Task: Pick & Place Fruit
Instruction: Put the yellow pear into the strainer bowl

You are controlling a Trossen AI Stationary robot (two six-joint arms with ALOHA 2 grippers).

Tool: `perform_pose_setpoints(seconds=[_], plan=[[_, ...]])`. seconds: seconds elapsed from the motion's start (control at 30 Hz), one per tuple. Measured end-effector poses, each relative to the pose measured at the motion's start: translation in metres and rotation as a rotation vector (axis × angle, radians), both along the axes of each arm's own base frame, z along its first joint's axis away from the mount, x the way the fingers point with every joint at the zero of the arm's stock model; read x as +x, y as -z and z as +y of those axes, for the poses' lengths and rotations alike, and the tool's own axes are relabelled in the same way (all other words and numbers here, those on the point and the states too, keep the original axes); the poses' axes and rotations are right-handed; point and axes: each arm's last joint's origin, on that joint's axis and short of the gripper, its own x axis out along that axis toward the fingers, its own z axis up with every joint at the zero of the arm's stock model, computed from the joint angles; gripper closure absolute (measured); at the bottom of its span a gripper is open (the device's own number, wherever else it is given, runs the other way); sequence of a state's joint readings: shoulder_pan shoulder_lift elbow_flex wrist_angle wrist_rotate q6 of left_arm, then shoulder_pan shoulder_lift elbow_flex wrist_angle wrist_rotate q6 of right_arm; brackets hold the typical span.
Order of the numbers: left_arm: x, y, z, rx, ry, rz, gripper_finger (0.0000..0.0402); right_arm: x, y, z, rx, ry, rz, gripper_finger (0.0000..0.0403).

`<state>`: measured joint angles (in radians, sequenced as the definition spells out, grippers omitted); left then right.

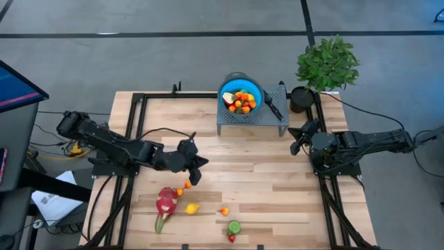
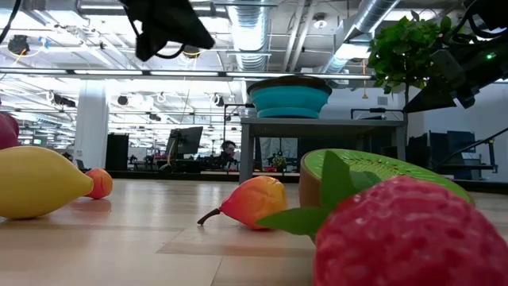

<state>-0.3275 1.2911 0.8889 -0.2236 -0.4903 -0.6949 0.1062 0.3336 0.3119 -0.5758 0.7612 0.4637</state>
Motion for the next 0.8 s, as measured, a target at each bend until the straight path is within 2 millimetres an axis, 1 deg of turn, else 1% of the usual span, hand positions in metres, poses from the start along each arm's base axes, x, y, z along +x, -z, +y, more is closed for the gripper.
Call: perform_pose_setpoints(seconds=[0.07, 0.2, 0.33, 0.47, 0.6, 0.8], plan=[[-0.002, 0.0, 0.0, -0.046, 0.009, 0.044, 0.0401, 0.0, 0.0, 0.0, 0.0, 0.0, -0.001, 0.0403], [-0.01, 0.01, -0.001, -0.157, 0.016, 0.182, 0.0401, 0.0, 0.0, 0.0, 0.0, 0.0, 0.0, 0.0403], [-0.017, 0.026, -0.002, -0.266, -0.006, 0.369, 0.0401, 0.0, 0.0, 0.0, 0.0, 0.0, 0.0, 0.0403], [-0.017, 0.043, -0.006, -0.343, 0.041, 0.53, 0.0401, 0.0, 0.0, 0.0, 0.0, 0.0, 0.0, 0.0403], [-0.013, 0.053, -0.01, -0.4, 0.09, 0.599, 0.0399, 0.0, 0.0, 0.0, 0.0, 0.0, 0.0, 0.0403], [-0.012, 0.054, -0.011, -0.354, 0.133, 0.603, 0.0396, 0.0, 0.0, 0.0, 0.0, 0.0, 0.001, 0.0403]])
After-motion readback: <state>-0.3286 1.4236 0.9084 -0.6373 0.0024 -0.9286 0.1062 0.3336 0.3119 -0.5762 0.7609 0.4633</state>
